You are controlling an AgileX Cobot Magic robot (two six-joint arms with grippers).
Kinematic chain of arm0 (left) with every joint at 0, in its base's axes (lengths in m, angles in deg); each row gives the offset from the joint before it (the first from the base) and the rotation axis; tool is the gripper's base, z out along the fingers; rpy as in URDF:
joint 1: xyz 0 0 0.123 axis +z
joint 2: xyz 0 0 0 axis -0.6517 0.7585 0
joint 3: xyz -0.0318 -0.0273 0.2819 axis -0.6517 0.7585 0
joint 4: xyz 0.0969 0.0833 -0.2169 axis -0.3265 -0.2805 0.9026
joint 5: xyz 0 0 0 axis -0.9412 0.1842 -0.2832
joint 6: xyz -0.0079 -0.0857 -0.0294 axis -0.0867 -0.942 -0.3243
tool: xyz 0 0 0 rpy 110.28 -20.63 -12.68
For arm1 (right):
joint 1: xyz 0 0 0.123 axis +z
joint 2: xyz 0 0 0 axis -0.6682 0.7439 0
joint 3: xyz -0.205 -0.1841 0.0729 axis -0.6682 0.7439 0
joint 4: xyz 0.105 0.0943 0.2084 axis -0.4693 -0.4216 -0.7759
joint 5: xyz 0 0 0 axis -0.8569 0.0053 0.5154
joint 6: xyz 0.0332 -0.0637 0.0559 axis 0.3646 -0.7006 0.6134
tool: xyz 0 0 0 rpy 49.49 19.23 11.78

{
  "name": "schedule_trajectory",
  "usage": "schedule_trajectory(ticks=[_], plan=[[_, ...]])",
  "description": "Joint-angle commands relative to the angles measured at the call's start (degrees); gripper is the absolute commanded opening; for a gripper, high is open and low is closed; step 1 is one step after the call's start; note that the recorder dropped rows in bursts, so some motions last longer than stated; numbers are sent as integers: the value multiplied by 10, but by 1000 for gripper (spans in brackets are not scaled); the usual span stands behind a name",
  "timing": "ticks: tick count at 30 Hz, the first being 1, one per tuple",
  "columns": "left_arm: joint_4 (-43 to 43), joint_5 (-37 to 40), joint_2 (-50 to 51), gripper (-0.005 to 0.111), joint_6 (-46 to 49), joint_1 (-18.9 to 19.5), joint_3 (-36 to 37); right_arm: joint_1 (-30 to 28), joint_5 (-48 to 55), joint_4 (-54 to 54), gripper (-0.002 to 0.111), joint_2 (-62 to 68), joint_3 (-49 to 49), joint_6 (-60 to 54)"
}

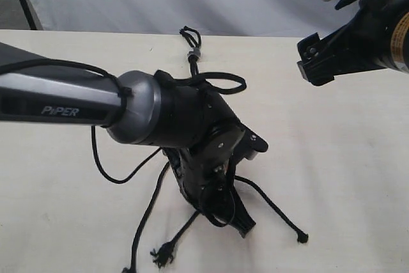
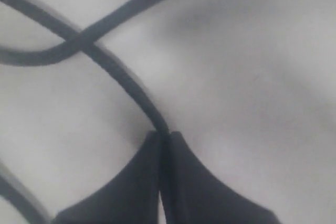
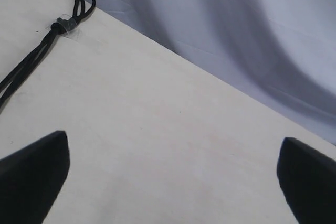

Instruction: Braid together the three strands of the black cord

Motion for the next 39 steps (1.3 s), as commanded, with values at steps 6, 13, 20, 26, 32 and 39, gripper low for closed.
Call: schedule_trajectory(ticks=[6, 13, 20, 26, 32, 39], plan=[[-35, 38, -51, 0, 36, 88, 4, -4, -1, 5, 105, -4, 1, 2], [-88, 20, -27, 0, 78, 133, 18, -4, -2, 6, 105, -4, 1, 5], [-155, -57, -8, 0, 79, 145, 51, -4, -24, 6, 105, -4, 1, 5], [-122, -82, -2, 0, 79, 144, 87, -4, -27, 6, 105, -4, 1, 5], [96, -19, -2, 0, 176, 115, 89, -4, -27, 6, 105, -4, 1, 5], [90, -33, -23, 0, 249, 77, 89, -4, -27, 4, 105, -4, 1, 4]])
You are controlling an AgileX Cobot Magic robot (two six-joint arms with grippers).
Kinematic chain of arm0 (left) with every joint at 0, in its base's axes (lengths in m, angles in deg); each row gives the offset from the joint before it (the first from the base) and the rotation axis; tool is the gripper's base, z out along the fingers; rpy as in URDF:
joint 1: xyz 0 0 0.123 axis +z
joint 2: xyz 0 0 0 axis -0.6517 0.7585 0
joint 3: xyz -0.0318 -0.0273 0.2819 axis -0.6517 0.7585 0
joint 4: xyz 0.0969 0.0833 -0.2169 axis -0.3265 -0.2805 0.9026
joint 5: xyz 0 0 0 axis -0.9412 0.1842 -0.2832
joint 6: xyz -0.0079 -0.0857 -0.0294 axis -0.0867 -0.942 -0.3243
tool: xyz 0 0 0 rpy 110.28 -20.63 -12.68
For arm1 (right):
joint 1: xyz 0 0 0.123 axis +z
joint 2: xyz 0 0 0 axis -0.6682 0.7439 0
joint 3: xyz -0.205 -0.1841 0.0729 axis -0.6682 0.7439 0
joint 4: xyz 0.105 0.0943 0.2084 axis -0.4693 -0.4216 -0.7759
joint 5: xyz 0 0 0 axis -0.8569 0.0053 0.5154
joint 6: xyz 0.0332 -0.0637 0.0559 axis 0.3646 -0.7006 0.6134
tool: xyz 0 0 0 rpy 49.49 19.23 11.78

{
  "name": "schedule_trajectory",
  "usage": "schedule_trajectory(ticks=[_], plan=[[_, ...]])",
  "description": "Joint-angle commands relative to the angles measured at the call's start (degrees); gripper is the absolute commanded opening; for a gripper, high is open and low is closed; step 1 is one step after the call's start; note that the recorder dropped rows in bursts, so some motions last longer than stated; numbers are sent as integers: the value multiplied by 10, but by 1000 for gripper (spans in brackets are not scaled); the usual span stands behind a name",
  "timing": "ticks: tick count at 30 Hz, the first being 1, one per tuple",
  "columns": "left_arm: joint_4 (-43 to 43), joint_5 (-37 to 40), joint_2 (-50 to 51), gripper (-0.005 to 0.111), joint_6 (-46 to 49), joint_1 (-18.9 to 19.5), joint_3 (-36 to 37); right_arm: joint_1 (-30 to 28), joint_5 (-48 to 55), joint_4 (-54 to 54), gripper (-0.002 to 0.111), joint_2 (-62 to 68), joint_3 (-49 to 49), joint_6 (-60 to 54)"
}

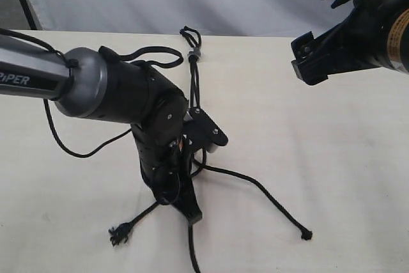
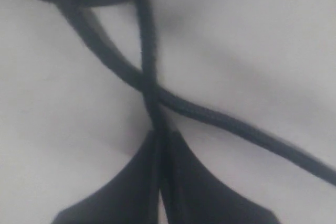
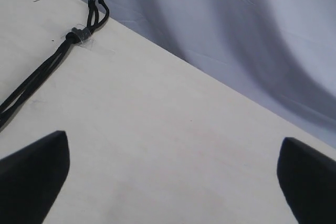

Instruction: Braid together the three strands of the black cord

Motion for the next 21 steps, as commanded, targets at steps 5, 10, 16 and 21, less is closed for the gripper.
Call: schedule_trajectory(ticks=[5, 10, 16, 21], plan=[[30, -19, -31, 0, 13, 29, 13, -4, -2, 4, 105, -4, 1, 2], [48, -22, -25, 0, 13, 42, 21, -4, -2, 4, 105, -4, 1, 2], [48, -39, -20, 0, 14, 42, 24, -4, -2, 0, 105, -3, 1, 4], [48, -30, -20, 11, 14, 42, 24, -4, -2, 0, 105, -3, 1, 4]])
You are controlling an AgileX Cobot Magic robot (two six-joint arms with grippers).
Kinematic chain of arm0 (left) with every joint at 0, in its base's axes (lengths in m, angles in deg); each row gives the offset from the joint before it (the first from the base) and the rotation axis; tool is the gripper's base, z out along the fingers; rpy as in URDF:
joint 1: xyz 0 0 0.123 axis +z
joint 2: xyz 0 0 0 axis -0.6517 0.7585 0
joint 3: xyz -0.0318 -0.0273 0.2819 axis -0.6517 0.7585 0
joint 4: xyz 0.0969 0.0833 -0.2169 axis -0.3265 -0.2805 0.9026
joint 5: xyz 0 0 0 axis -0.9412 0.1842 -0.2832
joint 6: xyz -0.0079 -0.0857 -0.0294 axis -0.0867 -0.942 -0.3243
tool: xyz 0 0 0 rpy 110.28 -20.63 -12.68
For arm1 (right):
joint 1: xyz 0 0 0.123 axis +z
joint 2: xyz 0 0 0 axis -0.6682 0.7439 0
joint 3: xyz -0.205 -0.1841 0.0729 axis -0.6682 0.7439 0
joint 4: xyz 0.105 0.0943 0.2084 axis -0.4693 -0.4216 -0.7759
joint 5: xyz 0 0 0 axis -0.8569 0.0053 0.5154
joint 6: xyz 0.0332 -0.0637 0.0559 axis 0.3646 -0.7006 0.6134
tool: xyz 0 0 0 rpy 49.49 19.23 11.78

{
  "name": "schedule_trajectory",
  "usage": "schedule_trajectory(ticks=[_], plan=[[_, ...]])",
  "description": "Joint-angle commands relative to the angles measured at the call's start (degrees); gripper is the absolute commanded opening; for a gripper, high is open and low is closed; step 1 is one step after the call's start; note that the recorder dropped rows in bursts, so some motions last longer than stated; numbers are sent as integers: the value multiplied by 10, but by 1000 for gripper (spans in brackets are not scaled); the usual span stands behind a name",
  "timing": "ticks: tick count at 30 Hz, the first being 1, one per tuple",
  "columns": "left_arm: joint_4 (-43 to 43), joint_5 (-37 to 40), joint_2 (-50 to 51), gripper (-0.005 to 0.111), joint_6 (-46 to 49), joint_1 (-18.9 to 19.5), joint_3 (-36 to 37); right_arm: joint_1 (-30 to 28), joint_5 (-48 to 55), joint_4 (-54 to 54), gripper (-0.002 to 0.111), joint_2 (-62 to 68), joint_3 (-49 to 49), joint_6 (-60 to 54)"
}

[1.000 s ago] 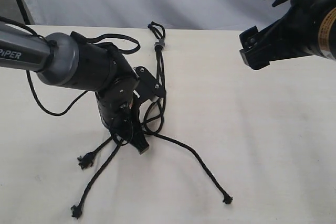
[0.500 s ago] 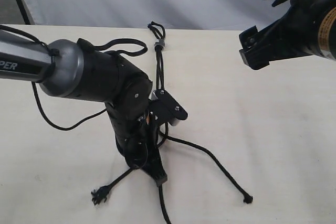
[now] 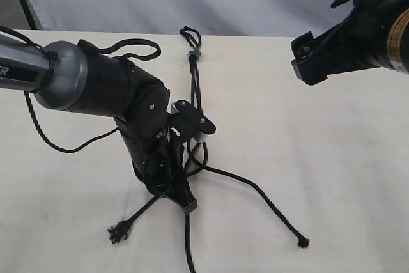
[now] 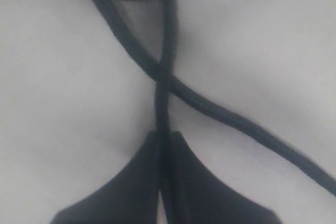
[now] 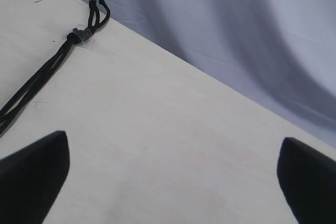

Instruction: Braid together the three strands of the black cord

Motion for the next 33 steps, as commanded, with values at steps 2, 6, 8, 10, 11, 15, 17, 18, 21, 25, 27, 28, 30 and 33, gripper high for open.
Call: schedule_trajectory(ticks=[2, 6, 8, 10, 11, 15, 17, 18, 21, 25, 27, 28, 30, 33], plan=[[6, 12, 1, 24, 2, 0, 2, -4, 0, 0, 105, -3, 1, 4], [6, 34, -4, 45, 4, 0, -15, -4, 0, 0, 105, -3, 1, 7], [6, 46, -18, 49, 6, 0, -29, -4, 0, -4, 105, -3, 1, 7], [1, 53, -42, 49, 13, 1, -37, -4, 0, -16, 105, -3, 1, 7], [-13, 52, -64, 49, 13, 3, -39, -4, 0, -21, 105, -3, 1, 7], [-41, 48, -140, 49, 10, 29, -39, -4, -9, -62, 105, -3, 1, 7], [-41, 33, -180, 49, 8, 60, -30, -4, -45, -119, 105, -3, 1, 4], [-41, 26, -199, 49, 8, 78, -24, -4, -71, -147, 105, -3, 1, -5], [-41, 11, -243, 49, 8, 130, 3, 5, -138, -232, 105, 11, 1, -90], [-13, -55, -300, 49, 6, 202, 64, 46, -87, -353, 104, 89, -41, -199], [-7, -93, -328, 49, 6, 222, 95, 90, -27, -446, 104, 146, -79, -302], [-16, -114, -345, 49, 8, 223, 106, 128, -7, -509, 104, 182, -94, -377], [-24, -113, -362, 49, 8, 223, 106, 181, 9, -543, 104, 232, -101, -417], [-24, -102, -369, 49, 16, 223, 106, 221, 32, -595, 104, 292, -101, -414]])
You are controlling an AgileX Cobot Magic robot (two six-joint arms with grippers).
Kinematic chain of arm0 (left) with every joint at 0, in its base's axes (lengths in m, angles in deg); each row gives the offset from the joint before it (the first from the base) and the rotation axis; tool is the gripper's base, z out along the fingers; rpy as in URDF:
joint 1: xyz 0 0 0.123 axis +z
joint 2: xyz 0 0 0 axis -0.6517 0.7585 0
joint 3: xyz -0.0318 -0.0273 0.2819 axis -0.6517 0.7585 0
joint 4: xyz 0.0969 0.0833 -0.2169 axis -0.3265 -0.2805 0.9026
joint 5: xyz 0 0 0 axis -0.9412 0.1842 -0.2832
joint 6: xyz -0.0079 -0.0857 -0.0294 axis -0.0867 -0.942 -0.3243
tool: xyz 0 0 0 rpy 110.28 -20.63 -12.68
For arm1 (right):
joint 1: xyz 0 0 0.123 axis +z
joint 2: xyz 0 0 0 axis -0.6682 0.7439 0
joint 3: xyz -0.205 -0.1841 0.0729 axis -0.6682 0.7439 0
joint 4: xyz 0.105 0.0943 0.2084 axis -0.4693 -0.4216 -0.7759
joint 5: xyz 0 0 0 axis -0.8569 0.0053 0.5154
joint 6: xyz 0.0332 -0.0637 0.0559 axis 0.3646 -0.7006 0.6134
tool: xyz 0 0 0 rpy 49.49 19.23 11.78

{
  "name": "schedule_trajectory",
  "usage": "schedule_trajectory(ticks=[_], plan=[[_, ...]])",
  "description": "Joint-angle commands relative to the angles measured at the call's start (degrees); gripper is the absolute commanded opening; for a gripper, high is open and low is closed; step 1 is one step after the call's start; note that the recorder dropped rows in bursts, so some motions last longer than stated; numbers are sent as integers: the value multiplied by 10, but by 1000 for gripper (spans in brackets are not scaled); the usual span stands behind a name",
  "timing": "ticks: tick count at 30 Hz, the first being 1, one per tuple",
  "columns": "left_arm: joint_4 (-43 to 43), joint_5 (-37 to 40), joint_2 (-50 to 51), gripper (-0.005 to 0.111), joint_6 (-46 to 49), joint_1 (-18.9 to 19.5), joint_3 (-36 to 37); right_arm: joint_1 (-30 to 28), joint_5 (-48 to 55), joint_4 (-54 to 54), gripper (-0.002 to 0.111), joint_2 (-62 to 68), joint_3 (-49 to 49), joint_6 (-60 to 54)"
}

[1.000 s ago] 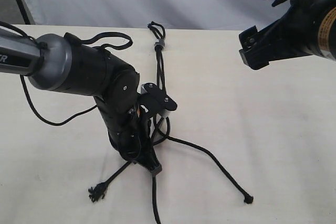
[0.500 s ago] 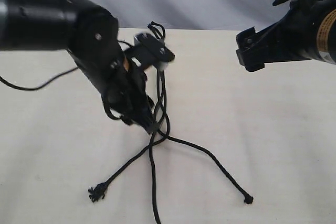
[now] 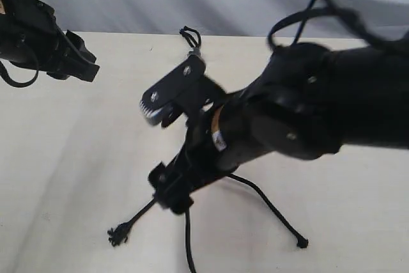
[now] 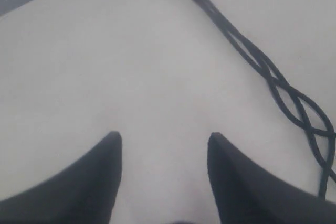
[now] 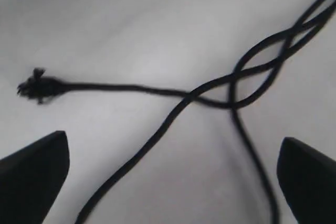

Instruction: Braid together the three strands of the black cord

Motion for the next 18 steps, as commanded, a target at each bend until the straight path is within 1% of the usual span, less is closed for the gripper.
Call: schedule_trajectory(ticks=[1, 3, 7, 9, 10, 12, 13, 15, 16, 18], plan=[[-3, 3, -10, 49, 6, 2, 4, 40, 29, -70, 104, 65, -4, -17], [-3, 6, -10, 49, 6, 2, 4, 53, 29, -70, 104, 95, -4, -18], [-3, 7, -10, 49, 6, 2, 4, 55, 29, -74, 104, 144, -4, -18], [-3, 7, -10, 49, 6, 2, 4, 55, 29, -74, 97, 157, -4, -18], [-3, 7, -10, 49, 6, 2, 4, 55, 29, -74, 88, 160, -4, -18], [-3, 7, -10, 49, 7, 2, 4, 55, 29, -74, 65, 160, -4, -18], [-3, 7, -10, 49, 7, 2, 4, 55, 26, -74, 48, 160, -4, -18], [-3, 7, -10, 49, 7, 2, 4, 55, 26, -81, 10, 160, -4, -15], [-3, 7, -10, 49, 7, 2, 4, 55, 26, -94, 1, 160, -4, -12], [-3, 7, -10, 49, 7, 2, 4, 55, 29, -109, 0, 158, -5, -32]])
